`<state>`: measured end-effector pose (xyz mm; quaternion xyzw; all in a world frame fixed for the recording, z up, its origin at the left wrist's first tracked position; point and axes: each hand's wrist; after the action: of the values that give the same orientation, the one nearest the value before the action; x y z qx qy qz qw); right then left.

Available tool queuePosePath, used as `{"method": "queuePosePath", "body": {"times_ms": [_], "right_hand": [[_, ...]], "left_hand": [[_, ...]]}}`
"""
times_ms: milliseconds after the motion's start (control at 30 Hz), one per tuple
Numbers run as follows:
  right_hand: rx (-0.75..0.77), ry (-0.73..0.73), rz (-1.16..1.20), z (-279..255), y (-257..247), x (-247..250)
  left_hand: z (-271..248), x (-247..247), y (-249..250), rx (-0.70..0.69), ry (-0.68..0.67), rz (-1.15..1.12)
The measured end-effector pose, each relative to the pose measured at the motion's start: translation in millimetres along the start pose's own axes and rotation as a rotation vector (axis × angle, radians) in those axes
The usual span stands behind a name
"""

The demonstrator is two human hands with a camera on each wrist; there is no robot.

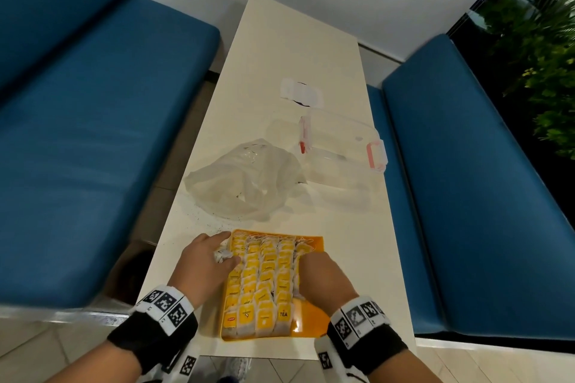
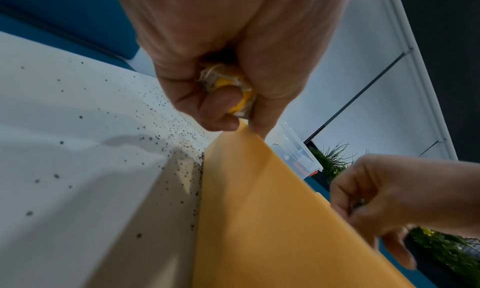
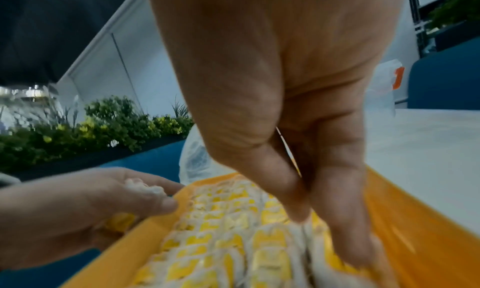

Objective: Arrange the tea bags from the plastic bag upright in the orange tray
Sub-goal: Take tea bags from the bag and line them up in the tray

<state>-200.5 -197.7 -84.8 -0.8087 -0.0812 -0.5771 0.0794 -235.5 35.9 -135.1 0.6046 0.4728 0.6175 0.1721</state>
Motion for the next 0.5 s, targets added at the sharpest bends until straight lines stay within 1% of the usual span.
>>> {"method": "queuePosePath", "body": {"times_ms": [67,133,400,500], "right_hand": [[-0.014,-0.111,-0.032,-8,-1,-15],[-0.023,-0.152,-0.004,-10,0,-29],[-0.026,-0.126,0.045,-4,0,-39],[-0.047,-0.130,0.049,-5,1,-30]], "left_hand": [[0,0,-1,0.005,-0.004,-0.006],[0,-2,-3,0.012,-0.011,-0.014],[0,2,1,0.033,-0.041,-0.025],[0,9,5,0.042,-0.070,-0.035]]}}
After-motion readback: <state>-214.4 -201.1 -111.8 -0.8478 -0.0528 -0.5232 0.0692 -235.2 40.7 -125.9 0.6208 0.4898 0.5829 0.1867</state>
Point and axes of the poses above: each hand's wrist, its own z-axis towards the middle knuckle, its own x-axis out of the back of the hand, y = z × x, and after that the axes turned 15 degrees about y, right-handed
